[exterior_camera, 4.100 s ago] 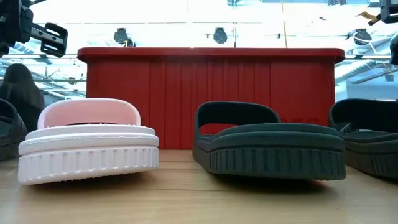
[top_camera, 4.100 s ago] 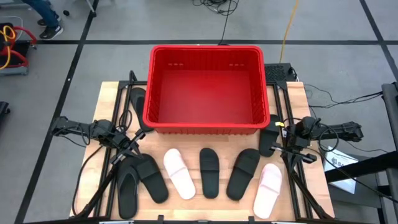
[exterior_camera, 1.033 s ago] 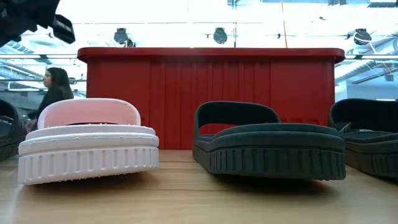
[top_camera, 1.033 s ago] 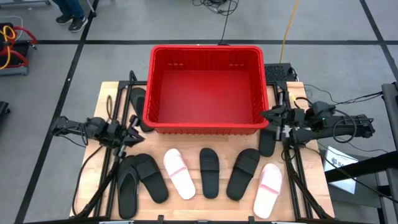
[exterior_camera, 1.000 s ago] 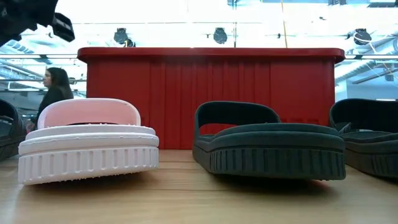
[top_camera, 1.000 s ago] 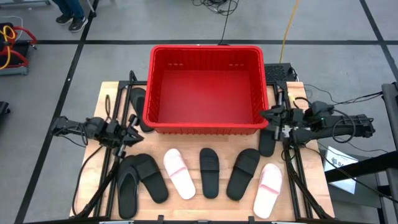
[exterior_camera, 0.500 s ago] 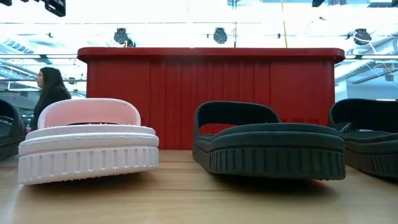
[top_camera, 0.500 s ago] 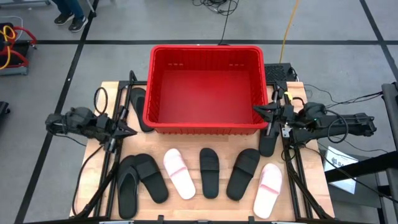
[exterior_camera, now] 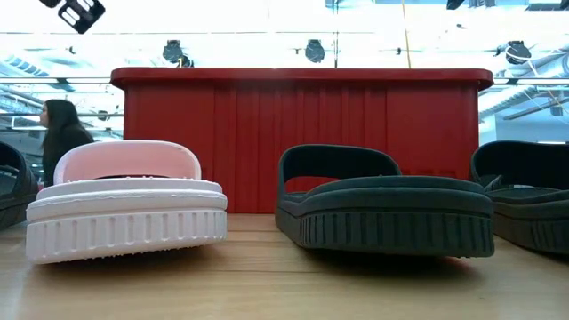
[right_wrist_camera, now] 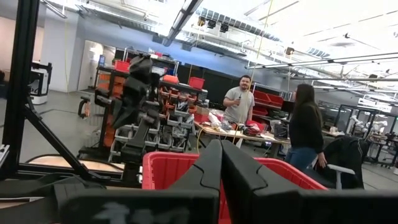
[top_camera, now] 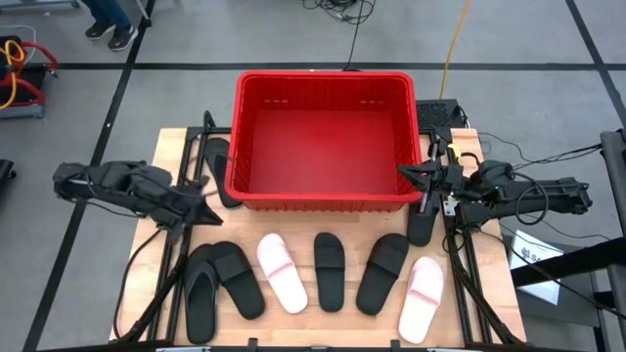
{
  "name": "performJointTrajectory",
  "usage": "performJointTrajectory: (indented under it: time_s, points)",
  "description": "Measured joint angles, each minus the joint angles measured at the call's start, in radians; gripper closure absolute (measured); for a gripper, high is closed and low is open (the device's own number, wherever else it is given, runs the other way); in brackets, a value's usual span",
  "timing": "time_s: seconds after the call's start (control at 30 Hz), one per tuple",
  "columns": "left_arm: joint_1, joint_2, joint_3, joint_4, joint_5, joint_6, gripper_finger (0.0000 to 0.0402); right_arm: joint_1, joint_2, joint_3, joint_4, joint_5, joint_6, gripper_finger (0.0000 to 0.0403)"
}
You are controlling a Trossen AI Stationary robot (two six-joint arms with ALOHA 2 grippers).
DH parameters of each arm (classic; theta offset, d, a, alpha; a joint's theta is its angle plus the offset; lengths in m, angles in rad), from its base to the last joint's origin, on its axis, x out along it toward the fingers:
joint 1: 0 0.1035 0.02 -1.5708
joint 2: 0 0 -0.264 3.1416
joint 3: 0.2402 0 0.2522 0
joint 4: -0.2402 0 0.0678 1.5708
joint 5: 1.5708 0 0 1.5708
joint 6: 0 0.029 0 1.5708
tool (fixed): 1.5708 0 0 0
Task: Pick and place slides into bin
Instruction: Put the black slide into the red bin
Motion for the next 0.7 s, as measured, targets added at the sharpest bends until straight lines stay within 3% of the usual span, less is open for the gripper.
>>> performJointTrajectory:
  time_s: [0.2, 0.7]
  points:
    - [-0.007, 0.081, 0.011, -0.099, 0.191, -0.188, 0.0376, 0.0, 0.0, 0.0, 0.0, 0.0, 0.0, 0.0403]
    - [-0.191, 0.108, 0.011, -0.401, 0.362, -0.554, 0.0376, 0.0, 0.0, 0.0, -0.001, -0.004, -0.03, 0.0403]
